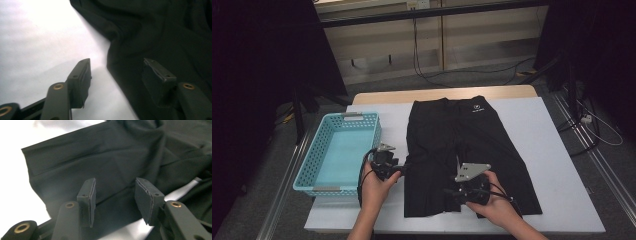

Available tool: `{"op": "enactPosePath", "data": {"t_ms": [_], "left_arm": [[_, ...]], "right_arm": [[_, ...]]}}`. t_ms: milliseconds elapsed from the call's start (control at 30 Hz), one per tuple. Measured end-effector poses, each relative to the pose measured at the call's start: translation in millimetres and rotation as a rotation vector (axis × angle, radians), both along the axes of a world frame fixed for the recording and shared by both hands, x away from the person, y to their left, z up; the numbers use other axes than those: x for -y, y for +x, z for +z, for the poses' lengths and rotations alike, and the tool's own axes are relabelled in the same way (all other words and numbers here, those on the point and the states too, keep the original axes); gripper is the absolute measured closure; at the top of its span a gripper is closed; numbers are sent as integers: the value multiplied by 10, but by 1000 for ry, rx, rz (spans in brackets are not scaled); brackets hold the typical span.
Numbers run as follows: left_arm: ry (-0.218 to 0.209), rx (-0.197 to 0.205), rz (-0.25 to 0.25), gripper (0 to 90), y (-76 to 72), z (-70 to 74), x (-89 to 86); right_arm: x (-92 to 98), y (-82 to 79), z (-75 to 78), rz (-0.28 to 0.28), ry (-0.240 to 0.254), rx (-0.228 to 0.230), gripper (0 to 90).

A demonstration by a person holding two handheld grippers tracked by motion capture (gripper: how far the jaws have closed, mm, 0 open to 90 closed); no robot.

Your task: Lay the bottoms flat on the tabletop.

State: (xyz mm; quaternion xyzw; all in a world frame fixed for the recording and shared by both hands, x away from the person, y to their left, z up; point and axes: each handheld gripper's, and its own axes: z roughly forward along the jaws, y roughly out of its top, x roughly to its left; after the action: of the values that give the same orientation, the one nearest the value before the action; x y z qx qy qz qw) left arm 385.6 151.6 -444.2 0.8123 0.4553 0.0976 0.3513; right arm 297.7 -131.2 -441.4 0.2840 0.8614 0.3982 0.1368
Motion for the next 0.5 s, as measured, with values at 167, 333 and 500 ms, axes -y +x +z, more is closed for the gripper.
{"op": "enactPosePath", "data": {"t_ms": [167, 333, 500], "left_arm": [[28, 8, 1, 519, -30, -29, 45], [28, -25, 1, 664, -88, -10, 101], [6, -75, 5, 837, -101, -2, 105]], "right_arm": [[45, 12, -4, -21, -1, -1, 502], [72, 27, -3, -40, 2, 0, 481], [85, 31, 3, -51, 3, 5, 478]]}}
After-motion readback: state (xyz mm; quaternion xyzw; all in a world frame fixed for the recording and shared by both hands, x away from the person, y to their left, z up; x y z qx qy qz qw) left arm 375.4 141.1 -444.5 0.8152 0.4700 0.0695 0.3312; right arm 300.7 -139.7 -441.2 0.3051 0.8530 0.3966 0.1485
